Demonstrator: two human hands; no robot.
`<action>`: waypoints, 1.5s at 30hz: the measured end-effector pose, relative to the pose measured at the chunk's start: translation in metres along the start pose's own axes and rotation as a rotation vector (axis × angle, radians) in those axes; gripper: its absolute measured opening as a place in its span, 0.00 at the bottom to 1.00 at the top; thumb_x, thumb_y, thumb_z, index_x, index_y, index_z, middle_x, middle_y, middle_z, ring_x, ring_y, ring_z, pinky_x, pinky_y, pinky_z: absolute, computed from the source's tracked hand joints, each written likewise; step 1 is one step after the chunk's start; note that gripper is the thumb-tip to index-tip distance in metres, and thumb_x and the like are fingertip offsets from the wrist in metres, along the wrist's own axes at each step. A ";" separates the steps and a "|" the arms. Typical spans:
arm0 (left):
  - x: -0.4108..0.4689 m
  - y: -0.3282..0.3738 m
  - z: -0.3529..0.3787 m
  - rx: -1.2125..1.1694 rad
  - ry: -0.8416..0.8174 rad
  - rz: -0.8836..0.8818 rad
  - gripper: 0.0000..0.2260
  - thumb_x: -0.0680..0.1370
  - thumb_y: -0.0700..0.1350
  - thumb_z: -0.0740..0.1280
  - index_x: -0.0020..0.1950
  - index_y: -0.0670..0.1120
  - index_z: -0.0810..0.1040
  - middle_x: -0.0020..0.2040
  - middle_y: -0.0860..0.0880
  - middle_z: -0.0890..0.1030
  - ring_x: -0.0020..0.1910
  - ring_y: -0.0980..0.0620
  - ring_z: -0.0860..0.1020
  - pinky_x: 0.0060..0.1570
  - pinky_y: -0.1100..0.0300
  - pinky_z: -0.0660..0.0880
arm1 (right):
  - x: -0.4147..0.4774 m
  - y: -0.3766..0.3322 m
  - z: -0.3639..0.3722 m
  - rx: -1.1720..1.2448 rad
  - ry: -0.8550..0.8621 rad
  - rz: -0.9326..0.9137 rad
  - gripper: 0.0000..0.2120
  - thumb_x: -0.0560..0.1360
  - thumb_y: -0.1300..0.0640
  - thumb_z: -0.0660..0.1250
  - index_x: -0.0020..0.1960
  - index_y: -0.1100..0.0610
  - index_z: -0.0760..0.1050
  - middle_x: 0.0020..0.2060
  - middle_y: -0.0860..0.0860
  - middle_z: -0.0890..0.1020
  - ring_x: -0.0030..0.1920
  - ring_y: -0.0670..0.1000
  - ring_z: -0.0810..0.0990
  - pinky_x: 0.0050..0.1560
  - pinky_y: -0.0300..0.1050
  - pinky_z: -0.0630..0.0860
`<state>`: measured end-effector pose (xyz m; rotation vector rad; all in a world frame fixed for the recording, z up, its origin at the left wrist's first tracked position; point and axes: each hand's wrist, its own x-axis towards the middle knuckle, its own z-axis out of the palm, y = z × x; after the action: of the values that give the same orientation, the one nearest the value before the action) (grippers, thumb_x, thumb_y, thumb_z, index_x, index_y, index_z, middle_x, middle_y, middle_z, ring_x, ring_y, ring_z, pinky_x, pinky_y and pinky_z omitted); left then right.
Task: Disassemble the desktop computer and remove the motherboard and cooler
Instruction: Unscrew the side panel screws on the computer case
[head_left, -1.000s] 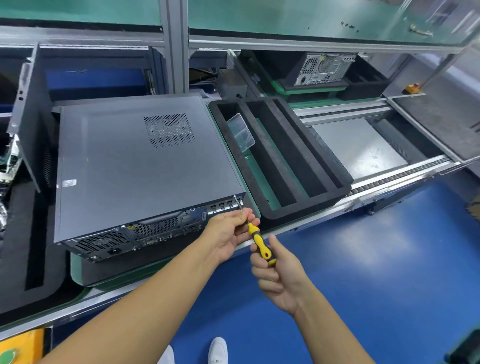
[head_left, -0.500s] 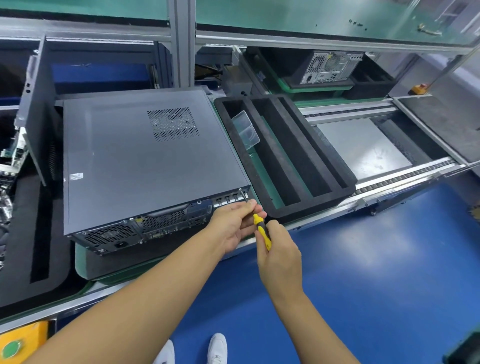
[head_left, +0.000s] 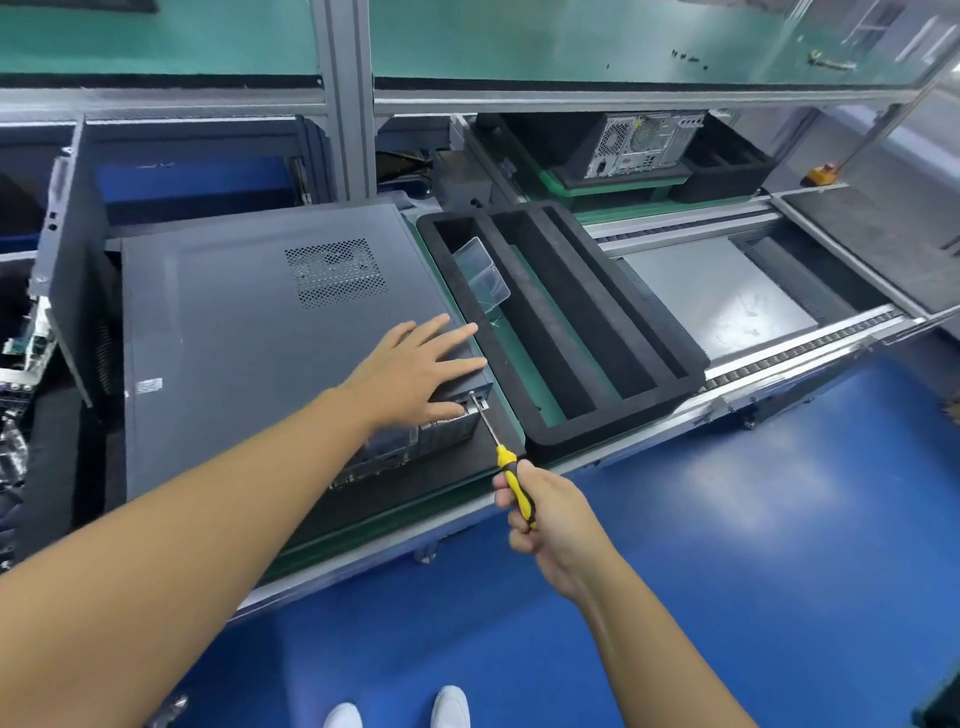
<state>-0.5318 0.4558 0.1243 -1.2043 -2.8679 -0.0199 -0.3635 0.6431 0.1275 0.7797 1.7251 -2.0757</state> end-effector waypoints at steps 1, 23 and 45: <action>0.003 -0.003 0.003 -0.040 -0.017 0.037 0.29 0.80 0.65 0.57 0.79 0.63 0.52 0.82 0.56 0.47 0.80 0.49 0.46 0.76 0.46 0.48 | -0.001 0.000 0.001 -0.059 0.011 -0.049 0.14 0.84 0.52 0.59 0.50 0.61 0.77 0.33 0.50 0.76 0.30 0.47 0.66 0.26 0.40 0.66; 0.022 -0.007 0.012 -0.295 0.103 0.174 0.20 0.75 0.55 0.64 0.68 0.58 0.71 0.69 0.56 0.71 0.72 0.53 0.65 0.73 0.53 0.57 | 0.007 -0.004 0.005 -0.420 0.185 -0.193 0.09 0.78 0.55 0.66 0.48 0.58 0.67 0.35 0.51 0.73 0.30 0.50 0.69 0.28 0.42 0.69; 0.019 -0.006 0.011 -0.305 0.141 0.168 0.18 0.76 0.54 0.64 0.66 0.59 0.71 0.67 0.58 0.71 0.70 0.55 0.66 0.73 0.53 0.59 | 0.008 -0.012 0.000 -0.553 0.154 -0.011 0.15 0.80 0.48 0.59 0.48 0.56 0.79 0.39 0.48 0.80 0.37 0.51 0.70 0.39 0.48 0.67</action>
<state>-0.5498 0.4653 0.1139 -1.4225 -2.7000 -0.5326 -0.3771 0.6462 0.1320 0.7608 2.2385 -1.4496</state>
